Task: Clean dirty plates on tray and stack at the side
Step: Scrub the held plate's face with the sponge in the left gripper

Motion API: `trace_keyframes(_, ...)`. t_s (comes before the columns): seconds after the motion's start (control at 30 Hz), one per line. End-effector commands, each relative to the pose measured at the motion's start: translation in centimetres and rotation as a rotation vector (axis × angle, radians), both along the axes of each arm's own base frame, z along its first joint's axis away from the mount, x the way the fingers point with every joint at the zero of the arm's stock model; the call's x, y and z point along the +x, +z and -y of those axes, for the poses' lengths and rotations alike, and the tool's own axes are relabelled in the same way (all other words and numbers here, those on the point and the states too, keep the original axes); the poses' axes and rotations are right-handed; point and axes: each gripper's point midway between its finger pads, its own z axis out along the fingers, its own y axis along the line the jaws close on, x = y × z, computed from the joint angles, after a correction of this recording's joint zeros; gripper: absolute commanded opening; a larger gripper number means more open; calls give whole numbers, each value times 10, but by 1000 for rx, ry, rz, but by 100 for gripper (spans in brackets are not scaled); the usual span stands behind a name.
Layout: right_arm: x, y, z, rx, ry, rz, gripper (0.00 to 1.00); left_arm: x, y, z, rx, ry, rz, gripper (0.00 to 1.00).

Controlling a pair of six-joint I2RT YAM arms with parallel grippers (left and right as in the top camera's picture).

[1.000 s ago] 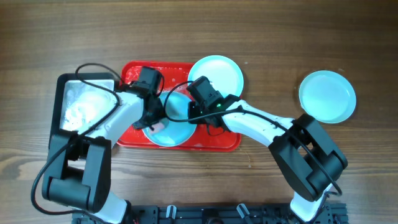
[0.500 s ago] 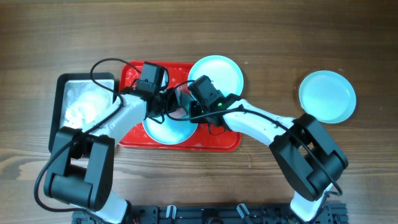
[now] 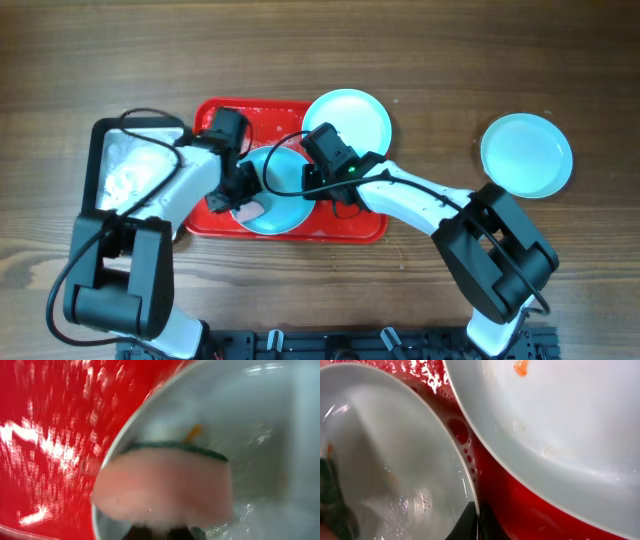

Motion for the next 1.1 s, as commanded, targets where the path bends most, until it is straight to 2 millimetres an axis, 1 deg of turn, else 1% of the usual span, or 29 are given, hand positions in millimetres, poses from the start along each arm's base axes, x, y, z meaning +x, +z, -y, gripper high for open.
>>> trace_keyframes(0.0, 3, -5, 1, -16, -6, -2, 4, -38, -3, 25, -251, -22, -166, 4)
trace_keyframes(0.03, 3, -5, 0, -13, -5, -3, 4, -37, 0, 33, -303, -33, -164, 4)
trace_keyframes(0.1, 3, -5, 0, -11, -4, -2, 4, -30, 5, 47, -392, -48, -133, 4)
trace_keyframes(0.3, 2, -5, -1, -8, 13, -3, 4, 10, 6, 61, -430, -73, 34, 4)
trace_keyframes(0.37, 2, -5, -1, -8, 14, -4, 4, 22, -2, 54, -376, -47, 75, 4)
trace_keyframes(0.5, 1, -5, -1, -10, 15, -5, 4, 49, -21, 25, -188, 4, 162, 4)
trace_keyframes(0.57, 1, -5, -1, -10, 14, -5, 4, 58, -29, 12, -111, 14, 196, 4)
trace_keyframes(0.6, 1, -5, -1, -10, 14, -5, 4, 60, -31, 5, -68, 21, 202, 4)
trace_keyframes(0.63, 1, -5, -1, -10, 15, -4, 4, 58, -34, -11, 15, 56, 194, 4)
trace_keyframes(0.7, 1, -5, -1, -10, 16, -5, 4, 51, -35, -25, 80, 75, 167, 4)
trace_keyframes(0.8, 1, -5, -1, -10, 17, -4, 4, 35, -37, -40, 114, 100, 97, 4)
trace_keyframes(0.83, 1, -5, -1, -10, 17, -4, 4, 27, -36, -45, 119, 112, 57, 4)
trace_keyframes(0.9, 1, -5, -1, -10, 17, -4, 4, 15, -32, -49, 109, 131, -9, 4)
trace_keyframes(0.93, 1, -5, -1, -10, 17, -4, 4, 11, -28, -48, 78, 142, -43, 4)
trace_keyframes(1.0, 1, -5, -2, -7, 19, -1, 4, 12, -18, -37, -6, 120, -70, 4)
trace_keyframes(1.07, 1, -4, -4, -4, 21, 2, 4, 22, -8, -22, -96, 75, -51, 4)
